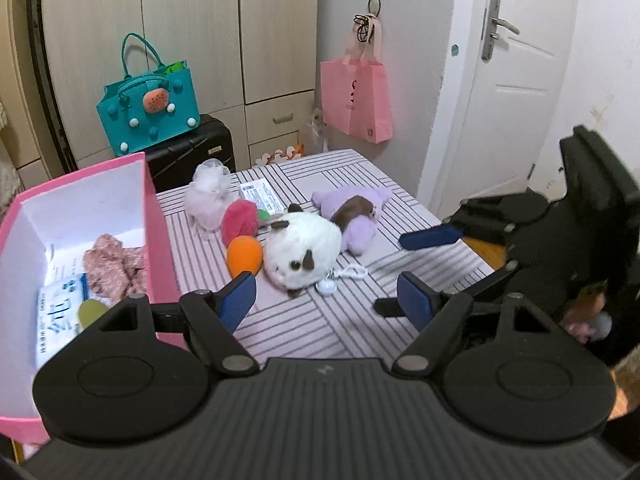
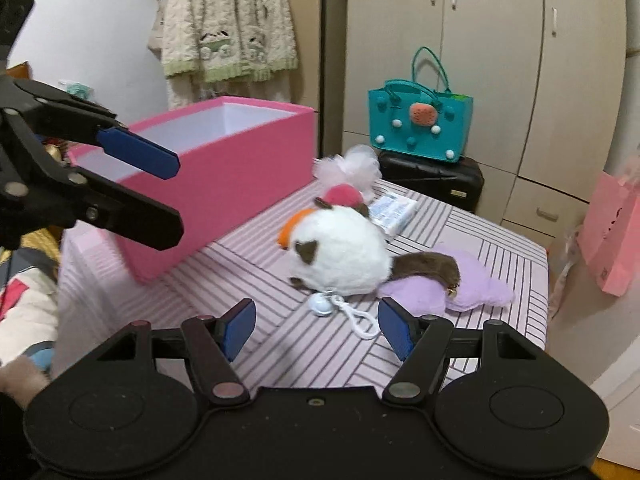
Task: Organize soft objects
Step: 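Move the left gripper to the white panda plush and close on it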
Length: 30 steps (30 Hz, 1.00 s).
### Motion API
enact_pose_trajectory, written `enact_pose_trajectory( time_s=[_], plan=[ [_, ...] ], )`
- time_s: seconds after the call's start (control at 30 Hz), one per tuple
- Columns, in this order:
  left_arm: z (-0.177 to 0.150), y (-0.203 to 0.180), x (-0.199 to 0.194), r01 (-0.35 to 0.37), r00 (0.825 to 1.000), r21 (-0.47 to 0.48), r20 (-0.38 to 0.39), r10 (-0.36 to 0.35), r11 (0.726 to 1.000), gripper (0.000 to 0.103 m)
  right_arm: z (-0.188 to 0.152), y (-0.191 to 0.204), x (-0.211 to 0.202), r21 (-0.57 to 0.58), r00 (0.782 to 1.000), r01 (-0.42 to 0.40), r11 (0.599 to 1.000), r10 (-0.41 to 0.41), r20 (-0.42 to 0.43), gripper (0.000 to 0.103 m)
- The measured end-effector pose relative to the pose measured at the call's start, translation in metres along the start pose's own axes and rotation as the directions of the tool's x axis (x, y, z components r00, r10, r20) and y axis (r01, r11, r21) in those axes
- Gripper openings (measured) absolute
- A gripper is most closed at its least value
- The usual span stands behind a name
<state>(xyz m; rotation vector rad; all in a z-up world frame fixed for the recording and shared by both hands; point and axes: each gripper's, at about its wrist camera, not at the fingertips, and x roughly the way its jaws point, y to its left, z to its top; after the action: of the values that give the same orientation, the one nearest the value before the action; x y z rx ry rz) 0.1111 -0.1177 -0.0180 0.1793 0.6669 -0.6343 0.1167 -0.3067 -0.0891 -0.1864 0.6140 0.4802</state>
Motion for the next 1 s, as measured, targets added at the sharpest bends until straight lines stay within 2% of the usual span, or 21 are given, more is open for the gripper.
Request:
enact_pose_trajectory(
  time_s=[0.23, 0.3, 0.4, 0.5, 0.57, 0.7, 0.87, 0.93, 1.0],
  plan=[
    [0.005, 0.002, 0.046, 0.011, 1.000, -0.083, -0.001, -0.011, 0.996, 0.077, -0.005, -0.010, 0.036, 0.011, 1.000, 0.014, 1.000, -0.015, 0.004, 0.073],
    [0.007, 0.005, 0.059, -0.005, 1.000, -0.119, 0.001, 0.005, 0.993, 0.077, -0.003, -0.012, 0.044, 0.039, 1.000, -0.003, 0.999, 0.003, -0.001, 0.076],
    [0.008, 0.010, 0.076, -0.033, 0.999, -0.147, 0.011, 0.035, 0.989, 0.077, 0.001, -0.016, 0.055, 0.102, 1.000, -0.017, 0.995, 0.017, 0.001, 0.090],
    [0.009, 0.013, 0.091, -0.095, 0.995, -0.157, 0.022, 0.100, 0.983, 0.077, 0.004, -0.017, 0.064, 0.117, 1.000, -0.002, 0.993, 0.001, 0.007, 0.090],
    [0.010, 0.015, 0.098, -0.111, 0.993, -0.151, 0.022, 0.116, 0.982, 0.077, 0.005, -0.014, 0.069, 0.111, 1.000, 0.003, 0.994, -0.004, 0.009, 0.090],
    [0.015, 0.018, 0.107, -0.078, 0.997, -0.164, 0.001, 0.080, 0.983, 0.074, 0.007, -0.008, 0.077, 0.087, 1.000, 0.029, 0.996, -0.030, 0.008, 0.090],
    [0.015, 0.030, 0.118, -0.014, 0.999, -0.252, -0.042, 0.003, 0.968, 0.073, 0.006, -0.006, 0.082, 0.084, 0.998, 0.064, 0.994, -0.066, 0.011, 0.090],
    [0.012, 0.030, 0.122, 0.001, 0.999, -0.257, -0.046, -0.013, 0.967, 0.068, 0.006, -0.004, 0.084, 0.059, 0.998, 0.070, 0.996, -0.070, 0.002, 0.090],
    [0.007, 0.027, 0.124, -0.021, 0.999, -0.252, -0.048, 0.009, 0.968, 0.061, 0.006, -0.003, 0.086, 0.039, 0.997, 0.073, 0.997, -0.073, -0.001, 0.090]
  ],
)
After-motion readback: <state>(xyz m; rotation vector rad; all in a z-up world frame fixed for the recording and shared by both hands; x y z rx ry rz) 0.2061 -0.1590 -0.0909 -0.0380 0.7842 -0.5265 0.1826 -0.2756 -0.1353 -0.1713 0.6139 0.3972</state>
